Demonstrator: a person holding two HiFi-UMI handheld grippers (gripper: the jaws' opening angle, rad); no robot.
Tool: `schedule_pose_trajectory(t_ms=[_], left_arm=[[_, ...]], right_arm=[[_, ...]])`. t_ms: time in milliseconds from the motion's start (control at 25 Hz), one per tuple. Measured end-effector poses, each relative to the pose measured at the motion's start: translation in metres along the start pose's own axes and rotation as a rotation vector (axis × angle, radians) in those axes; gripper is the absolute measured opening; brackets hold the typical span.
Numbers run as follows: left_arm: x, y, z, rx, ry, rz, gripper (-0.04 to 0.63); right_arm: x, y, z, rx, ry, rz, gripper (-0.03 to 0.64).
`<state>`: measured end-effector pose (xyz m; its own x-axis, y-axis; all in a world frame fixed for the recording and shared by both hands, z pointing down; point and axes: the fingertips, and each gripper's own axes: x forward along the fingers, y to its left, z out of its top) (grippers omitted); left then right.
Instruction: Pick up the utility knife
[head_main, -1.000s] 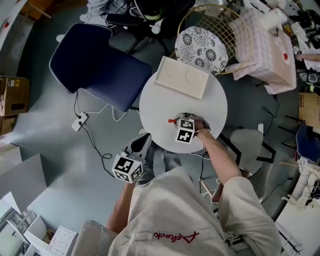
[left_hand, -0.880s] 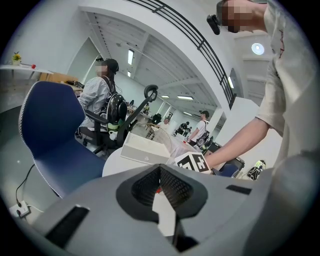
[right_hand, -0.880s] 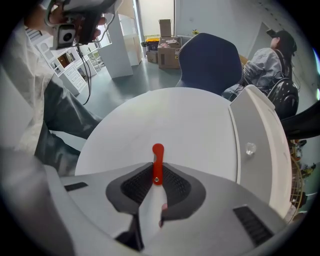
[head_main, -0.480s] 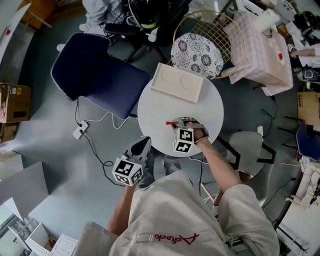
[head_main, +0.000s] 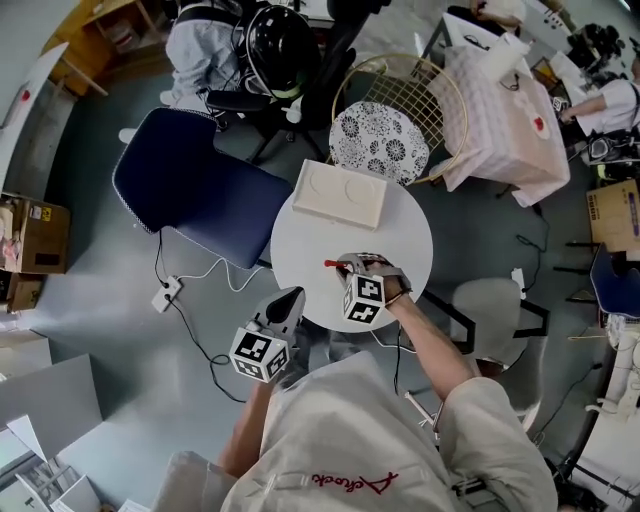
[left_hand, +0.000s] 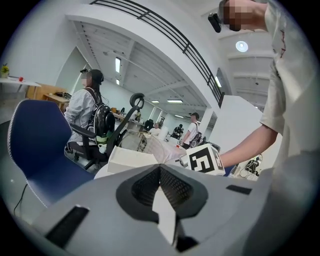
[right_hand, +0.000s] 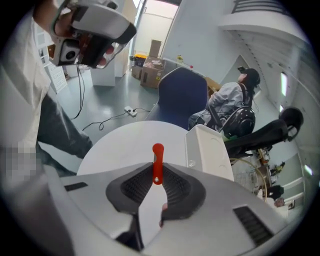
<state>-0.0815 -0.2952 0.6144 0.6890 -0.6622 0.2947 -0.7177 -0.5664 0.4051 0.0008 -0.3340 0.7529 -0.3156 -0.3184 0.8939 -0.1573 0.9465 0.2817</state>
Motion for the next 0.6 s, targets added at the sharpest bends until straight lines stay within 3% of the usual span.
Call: schedule_pose_trajectory(t_ms=[120, 280, 480, 600], left_arm=[[0.001, -0.002, 0.015, 0.031, -0.020, 0.001, 0.012], [0.006, -0.007, 0.036, 0.079, -0.050, -0.004, 0.012], [0.017, -0.023, 0.050, 0.120, -0.059, -0.021, 0.012], [0.026, -0.037, 0.052, 0.132, -0.059, -0.038, 0.012]], right_arm=[[-0.019, -0.018, 0.013, 0.172, -0.091, -0.044, 0.069], [-0.056, -0.050, 0.030, 0.511, -0.285, -0.110, 0.069], [-0.103, -0.081, 0.028, 0.820, -0.501, -0.206, 0.069], [-0.131, -0.085, 0.024, 0.885, -0.592, -0.265, 0.069]])
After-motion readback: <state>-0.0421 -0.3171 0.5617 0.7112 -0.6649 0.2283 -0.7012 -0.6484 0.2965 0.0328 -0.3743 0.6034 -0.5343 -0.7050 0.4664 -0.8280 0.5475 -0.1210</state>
